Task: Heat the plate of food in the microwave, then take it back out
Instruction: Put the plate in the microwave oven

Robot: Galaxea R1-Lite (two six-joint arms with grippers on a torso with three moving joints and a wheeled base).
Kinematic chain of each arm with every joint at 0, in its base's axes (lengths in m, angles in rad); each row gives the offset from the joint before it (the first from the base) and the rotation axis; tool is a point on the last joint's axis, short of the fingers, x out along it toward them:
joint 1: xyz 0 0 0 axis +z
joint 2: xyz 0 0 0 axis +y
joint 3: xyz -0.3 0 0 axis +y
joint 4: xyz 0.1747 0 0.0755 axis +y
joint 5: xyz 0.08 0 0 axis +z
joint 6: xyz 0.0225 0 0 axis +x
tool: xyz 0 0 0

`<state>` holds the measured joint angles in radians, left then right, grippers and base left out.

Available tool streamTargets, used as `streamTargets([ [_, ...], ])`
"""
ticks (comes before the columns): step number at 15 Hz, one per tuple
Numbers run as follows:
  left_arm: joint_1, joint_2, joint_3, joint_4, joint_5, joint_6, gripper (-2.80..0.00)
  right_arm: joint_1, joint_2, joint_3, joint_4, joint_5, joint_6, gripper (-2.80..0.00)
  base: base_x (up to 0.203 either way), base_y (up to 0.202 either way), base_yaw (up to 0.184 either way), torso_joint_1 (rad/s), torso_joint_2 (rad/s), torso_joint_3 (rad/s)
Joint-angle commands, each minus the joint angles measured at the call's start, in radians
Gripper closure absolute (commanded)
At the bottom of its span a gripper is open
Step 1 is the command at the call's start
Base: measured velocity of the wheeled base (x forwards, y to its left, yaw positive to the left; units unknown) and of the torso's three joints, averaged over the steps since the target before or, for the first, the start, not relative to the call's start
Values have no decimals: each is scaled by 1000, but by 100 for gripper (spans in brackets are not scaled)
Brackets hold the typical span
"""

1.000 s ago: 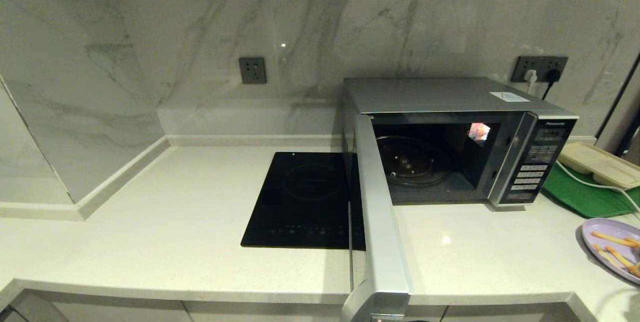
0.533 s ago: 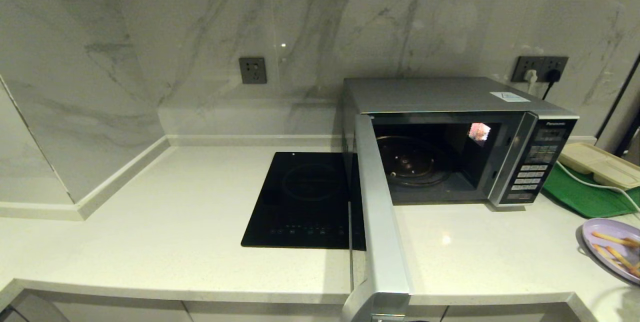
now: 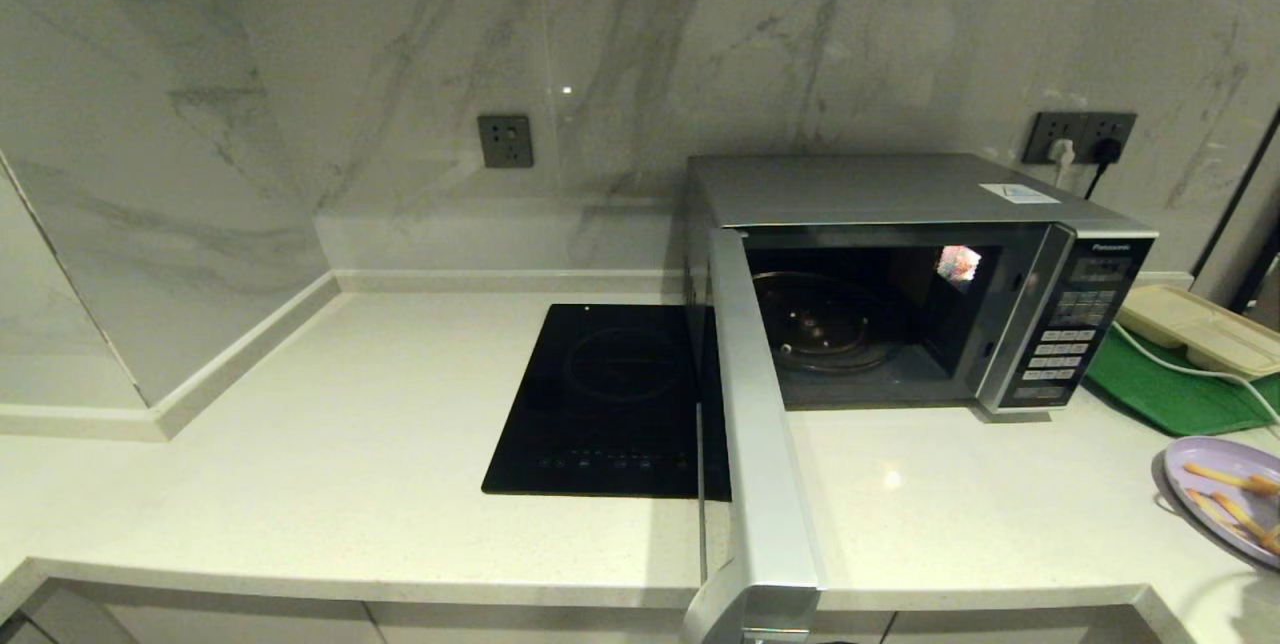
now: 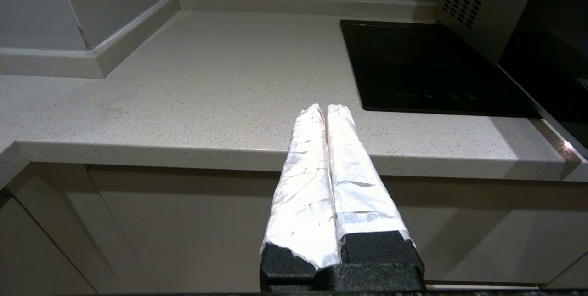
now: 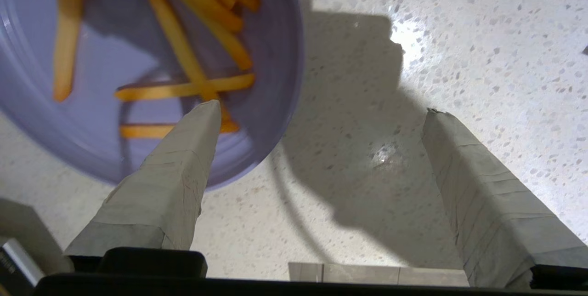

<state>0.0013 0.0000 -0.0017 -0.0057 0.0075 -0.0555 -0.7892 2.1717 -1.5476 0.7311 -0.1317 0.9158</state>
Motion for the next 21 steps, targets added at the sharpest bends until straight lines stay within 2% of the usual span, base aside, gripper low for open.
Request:
streamTargets([
  [1, 0, 0, 0, 0, 0, 0, 0, 25, -34, -25, 0, 4, 2, -280, 0, 0, 0, 0, 0, 0],
  [3, 0, 0, 0, 0, 1, 0, 0, 25, 17, -114, 13, 12, -24, -280, 0, 0, 0, 0, 0, 0],
  [4, 0, 0, 0, 0, 0, 0, 0, 16, 13, -102, 17, 15, -27, -280, 0, 0, 0, 0, 0, 0],
  [6, -1, 0, 0, 0, 2, 0, 0, 11, -24, 37, -12, 18, -8, -280, 0, 0, 0, 0, 0, 0],
  [8, -1, 0, 0, 0, 2, 0, 0, 53, -56, 147, -80, 21, 59, -280, 0, 0, 0, 0, 0, 0],
  [19, -1, 0, 0, 0, 0, 0, 0, 47, 13, 193, -131, 23, 96, -280, 0, 0, 0, 0, 0, 0],
  [21, -1, 0, 0, 0, 1, 0, 0, 34, 21, 220, -202, 19, 98, -280, 0, 0, 0, 0, 0, 0],
])
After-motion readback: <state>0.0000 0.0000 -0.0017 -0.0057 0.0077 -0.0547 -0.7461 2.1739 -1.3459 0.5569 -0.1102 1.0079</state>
